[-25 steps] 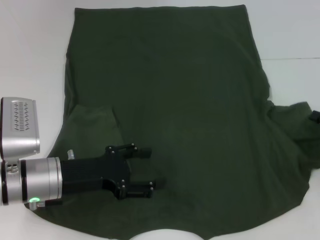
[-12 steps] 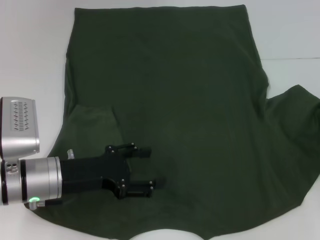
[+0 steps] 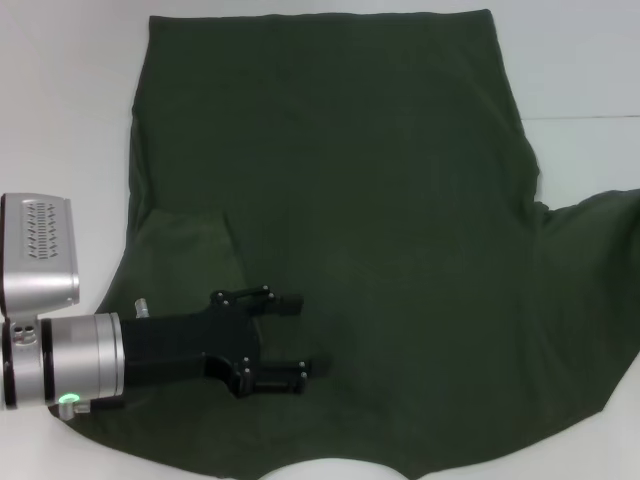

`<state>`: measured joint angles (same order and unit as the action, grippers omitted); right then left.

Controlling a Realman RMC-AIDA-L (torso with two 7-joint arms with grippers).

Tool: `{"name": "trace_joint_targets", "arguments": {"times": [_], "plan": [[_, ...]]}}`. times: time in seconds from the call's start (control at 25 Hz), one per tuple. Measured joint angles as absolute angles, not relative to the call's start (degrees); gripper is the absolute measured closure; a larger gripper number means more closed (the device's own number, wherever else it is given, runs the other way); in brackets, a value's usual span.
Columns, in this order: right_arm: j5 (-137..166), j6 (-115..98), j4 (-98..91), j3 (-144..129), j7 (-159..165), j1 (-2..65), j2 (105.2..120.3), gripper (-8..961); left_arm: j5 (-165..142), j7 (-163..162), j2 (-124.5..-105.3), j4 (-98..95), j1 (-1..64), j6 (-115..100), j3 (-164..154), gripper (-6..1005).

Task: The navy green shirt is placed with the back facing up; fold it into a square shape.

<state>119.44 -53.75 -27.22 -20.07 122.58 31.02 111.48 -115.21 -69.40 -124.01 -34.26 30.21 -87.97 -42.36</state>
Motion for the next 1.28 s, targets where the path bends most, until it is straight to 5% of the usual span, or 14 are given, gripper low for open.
{"name": "trace_joint_targets", "arguments": {"times": [1.0,1.28], "plan": [[119.54,-65.59,-27.41,-20.84,123.27,33.49,110.27,903,-115.13,-70.19,-124.01,-34.27,30.52,-87.98,-42.36,141],[119.57,-67.54,-27.36,-27.17,125.04,38.94,111.53,898,-115.13,-70.22,-124.02,-34.27,30.65,-87.84,-42.36,140]]}}
